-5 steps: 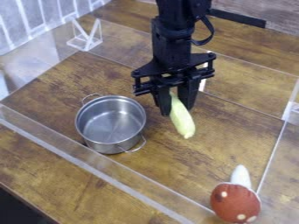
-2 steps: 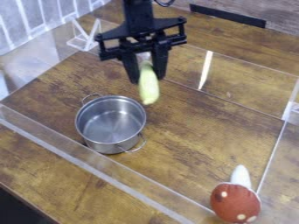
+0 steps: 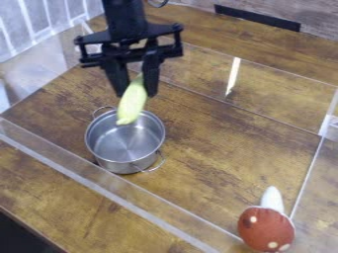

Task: Move the green spoon to the left

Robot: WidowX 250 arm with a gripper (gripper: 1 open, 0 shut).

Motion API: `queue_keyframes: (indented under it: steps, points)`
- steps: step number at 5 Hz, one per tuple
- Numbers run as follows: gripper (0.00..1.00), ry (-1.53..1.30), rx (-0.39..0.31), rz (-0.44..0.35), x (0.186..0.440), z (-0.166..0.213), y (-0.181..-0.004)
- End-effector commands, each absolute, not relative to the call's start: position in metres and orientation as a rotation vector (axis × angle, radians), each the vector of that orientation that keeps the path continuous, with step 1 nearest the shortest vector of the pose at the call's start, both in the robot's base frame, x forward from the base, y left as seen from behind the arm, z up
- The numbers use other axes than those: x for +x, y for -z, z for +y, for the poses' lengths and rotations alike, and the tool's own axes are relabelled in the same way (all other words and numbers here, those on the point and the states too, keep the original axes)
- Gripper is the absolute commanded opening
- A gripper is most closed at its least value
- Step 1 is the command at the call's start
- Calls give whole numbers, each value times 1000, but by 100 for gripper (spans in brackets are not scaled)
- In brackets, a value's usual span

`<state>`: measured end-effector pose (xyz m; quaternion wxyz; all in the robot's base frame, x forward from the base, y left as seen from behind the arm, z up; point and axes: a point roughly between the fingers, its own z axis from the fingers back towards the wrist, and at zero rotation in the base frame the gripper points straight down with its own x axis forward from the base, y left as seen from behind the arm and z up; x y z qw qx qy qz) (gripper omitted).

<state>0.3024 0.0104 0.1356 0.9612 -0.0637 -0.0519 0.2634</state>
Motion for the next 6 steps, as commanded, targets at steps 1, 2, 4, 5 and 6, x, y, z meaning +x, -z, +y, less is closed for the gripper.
queue_keyframes:
  steps: [1,2,4,5,6]
  points:
    - [0,-551,-126,-192,301,15,-157]
    - [0,-595,-111,-205,302,18,-158]
    - [0,-788,-68,-228,312,8,-152]
    - [0,-789,-42,-241,314,6,-146]
    - [0,-785,-15,-249,316,5,-141]
